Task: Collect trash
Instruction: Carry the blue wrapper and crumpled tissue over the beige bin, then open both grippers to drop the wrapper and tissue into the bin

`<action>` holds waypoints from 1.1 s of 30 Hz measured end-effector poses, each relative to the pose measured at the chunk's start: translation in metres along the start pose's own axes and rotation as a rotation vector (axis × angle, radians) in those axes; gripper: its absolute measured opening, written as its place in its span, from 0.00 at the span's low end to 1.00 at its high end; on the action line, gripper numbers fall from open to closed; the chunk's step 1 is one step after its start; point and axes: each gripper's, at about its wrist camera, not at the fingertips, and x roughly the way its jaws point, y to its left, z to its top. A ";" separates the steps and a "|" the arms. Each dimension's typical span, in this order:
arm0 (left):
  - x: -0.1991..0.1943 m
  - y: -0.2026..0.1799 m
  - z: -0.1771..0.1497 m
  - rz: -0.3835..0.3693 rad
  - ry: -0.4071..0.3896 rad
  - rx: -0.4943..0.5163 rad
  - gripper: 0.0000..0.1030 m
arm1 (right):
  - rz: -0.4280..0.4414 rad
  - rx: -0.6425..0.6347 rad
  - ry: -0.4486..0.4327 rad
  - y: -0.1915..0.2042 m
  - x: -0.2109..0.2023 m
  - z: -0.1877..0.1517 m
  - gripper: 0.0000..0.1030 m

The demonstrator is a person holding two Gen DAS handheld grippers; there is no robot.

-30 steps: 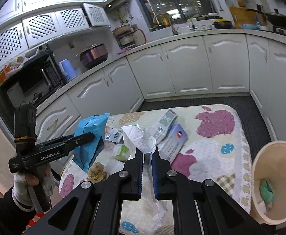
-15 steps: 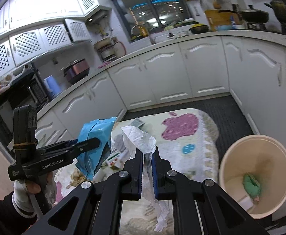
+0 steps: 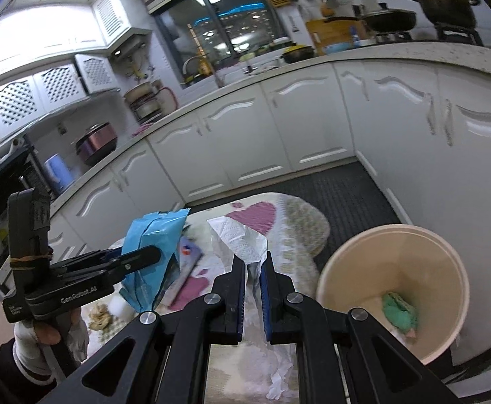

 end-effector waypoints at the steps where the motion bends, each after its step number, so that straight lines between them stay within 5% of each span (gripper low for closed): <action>1: 0.004 -0.005 0.001 -0.004 0.005 0.007 0.30 | -0.007 0.007 -0.002 -0.005 -0.001 0.000 0.07; 27: 0.130 -0.099 0.027 -0.084 0.121 0.069 0.30 | -0.221 0.167 0.019 -0.120 0.004 -0.015 0.08; 33: 0.156 -0.106 0.027 -0.058 0.136 0.073 0.37 | -0.289 0.188 0.067 -0.136 0.018 -0.021 0.12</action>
